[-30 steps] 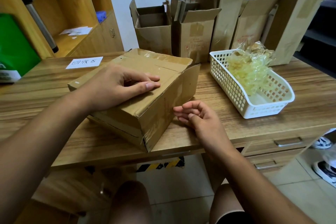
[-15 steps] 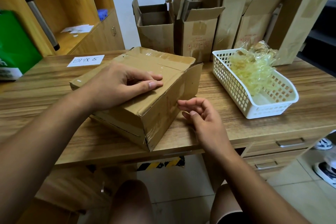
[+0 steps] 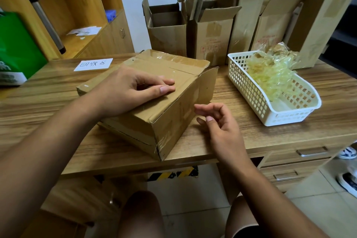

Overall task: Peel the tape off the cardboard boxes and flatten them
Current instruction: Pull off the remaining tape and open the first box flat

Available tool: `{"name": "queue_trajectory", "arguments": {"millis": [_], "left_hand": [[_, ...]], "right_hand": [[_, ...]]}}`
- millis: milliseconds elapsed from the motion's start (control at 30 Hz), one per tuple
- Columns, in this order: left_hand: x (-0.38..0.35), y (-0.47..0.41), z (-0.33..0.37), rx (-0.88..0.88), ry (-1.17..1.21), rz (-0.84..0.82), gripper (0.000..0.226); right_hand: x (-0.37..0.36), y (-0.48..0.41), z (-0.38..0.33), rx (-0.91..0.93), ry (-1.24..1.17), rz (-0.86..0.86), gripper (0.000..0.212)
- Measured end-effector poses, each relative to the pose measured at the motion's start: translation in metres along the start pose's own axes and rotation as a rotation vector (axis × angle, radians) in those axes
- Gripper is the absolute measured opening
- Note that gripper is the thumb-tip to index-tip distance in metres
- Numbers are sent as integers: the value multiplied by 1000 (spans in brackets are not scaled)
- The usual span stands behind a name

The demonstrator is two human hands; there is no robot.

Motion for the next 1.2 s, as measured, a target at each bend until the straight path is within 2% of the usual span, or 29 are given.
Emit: {"name": "queue_trajectory", "arguments": {"millis": [267, 400, 567, 733, 967, 1200], "left_hand": [[0, 0, 0, -2, 7, 2, 41], [0, 0, 1, -1, 3, 1, 40], [0, 0, 1, 6, -8, 4, 45], [0, -1, 1, 9, -7, 9, 41], [0, 0, 0, 6, -18, 5, 44], [1, 0, 1, 12, -7, 7, 40]], "right_hand": [[-3, 1, -1, 15, 145, -12, 39], [-4, 1, 0, 30, 226, -9, 33], [-5, 4, 1, 91, 155, 40, 30], [-10, 11, 1, 158, 250, 73, 26], [-10, 11, 0, 177, 342, 128, 27], [-15, 4, -6, 164, 335, 167, 26]]}}
Point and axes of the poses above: each hand's wrist, its own y-axis away from the middle knuckle, its own x-axis out of the back of the hand, z = x × y, the point moved 2 cm from there along -y, towards the middle knuckle, and after that the axes turned 15 degrees about -x, right-handed, at the moved point
